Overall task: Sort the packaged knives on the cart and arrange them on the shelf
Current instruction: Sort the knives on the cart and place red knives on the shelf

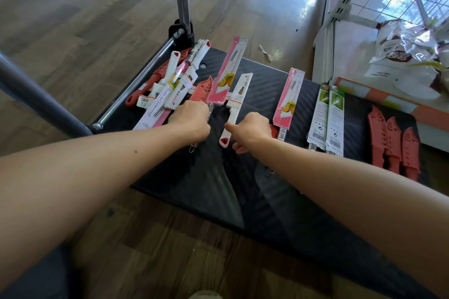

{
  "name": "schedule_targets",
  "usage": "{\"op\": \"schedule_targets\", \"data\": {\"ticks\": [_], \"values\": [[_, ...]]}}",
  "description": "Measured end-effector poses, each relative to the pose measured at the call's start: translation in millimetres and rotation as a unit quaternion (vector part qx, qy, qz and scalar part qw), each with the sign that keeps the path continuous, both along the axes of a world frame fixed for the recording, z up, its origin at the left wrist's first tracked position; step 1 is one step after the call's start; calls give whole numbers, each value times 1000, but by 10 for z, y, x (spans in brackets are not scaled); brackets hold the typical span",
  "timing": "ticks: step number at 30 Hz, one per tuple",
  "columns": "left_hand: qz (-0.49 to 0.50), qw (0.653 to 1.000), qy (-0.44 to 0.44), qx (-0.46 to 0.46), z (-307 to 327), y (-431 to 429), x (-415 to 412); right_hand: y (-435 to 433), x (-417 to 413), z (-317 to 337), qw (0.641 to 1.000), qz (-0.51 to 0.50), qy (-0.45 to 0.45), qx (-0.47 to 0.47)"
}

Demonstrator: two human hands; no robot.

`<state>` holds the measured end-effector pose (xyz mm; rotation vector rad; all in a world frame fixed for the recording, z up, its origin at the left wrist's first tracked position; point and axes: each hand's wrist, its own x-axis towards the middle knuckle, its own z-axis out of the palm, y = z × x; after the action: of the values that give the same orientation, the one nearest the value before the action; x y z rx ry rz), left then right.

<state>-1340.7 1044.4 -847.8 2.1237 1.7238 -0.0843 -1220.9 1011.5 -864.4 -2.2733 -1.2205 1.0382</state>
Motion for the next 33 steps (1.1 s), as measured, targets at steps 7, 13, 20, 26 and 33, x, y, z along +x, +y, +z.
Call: {"op": "schedule_targets", "data": {"ticks": [7,13,20,26,33], "values": [[-15,1000,1,8,4,0,115,-36,174,91,1000,16,-21,4],[-44,999,-19,3,25,-57,355,-132,550,180,998,2,-50,43],[-61,997,-50,-6,104,-243,828,-354,1079,255,995,-50,-68,51],[-82,994,-63,-35,123,-345,1276,-583,1442,240,993,-67,-88,33],[-68,996,-42,-36,28,-386,1376,-567,1601,261,994,-77,-63,36]]}}
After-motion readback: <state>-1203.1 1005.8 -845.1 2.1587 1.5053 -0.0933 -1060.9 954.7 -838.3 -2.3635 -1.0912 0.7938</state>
